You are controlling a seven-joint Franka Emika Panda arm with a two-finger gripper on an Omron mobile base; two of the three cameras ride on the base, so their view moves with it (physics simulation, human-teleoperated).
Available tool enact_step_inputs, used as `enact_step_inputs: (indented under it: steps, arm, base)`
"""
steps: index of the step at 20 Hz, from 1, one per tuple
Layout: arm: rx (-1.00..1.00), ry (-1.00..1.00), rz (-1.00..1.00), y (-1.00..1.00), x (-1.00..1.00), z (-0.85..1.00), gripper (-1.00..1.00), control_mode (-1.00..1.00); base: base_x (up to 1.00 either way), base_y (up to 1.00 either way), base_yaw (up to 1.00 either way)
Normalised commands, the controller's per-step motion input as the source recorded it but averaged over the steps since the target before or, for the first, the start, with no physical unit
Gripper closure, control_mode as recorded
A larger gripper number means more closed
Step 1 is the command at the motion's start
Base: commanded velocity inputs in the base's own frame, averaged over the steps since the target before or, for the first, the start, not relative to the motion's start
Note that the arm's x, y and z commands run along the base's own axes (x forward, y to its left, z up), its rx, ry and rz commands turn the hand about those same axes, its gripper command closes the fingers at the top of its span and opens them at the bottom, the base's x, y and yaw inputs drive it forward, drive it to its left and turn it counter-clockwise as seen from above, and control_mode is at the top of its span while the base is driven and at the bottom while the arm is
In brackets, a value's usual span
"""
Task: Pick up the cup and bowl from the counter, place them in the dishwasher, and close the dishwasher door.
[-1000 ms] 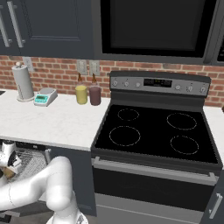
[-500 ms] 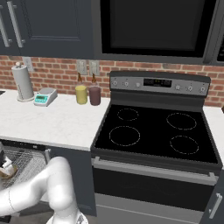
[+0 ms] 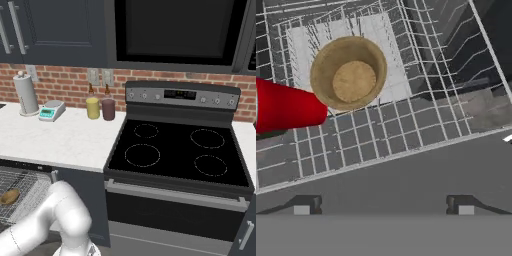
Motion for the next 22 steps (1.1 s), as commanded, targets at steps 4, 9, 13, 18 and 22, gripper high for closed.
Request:
enact_step_inputs:
  steps: [4, 9, 13, 18, 22]
  arm:
    - [-0.01, -0.28, -0.02, 0.0, -1.0, 0.88, -1.0, -1.0]
    - [-0.05, -0.42, -0.01, 0.02, -0.99, 1.0, -1.0, -1.0]
    - [-0.11, -0.44, 0.13, 0.23, -1.0, 0.78, -1.0, -1.0]
    - [-0.12, -0.32, 0.01, 0.31, -1.0, 0.13, -1.0, -1.0]
    - [-0.16, -0.24, 0.0, 0.32, -1.0, -0.6, -1.0, -1.0]
  base:
    - [0.0, 0.0, 0.0]
    - [0.0, 0.0, 0.0]
    - [0.0, 0.0, 0.0]
    - [0.0, 0.0, 0.0]
    - [0.0, 0.0, 0.0]
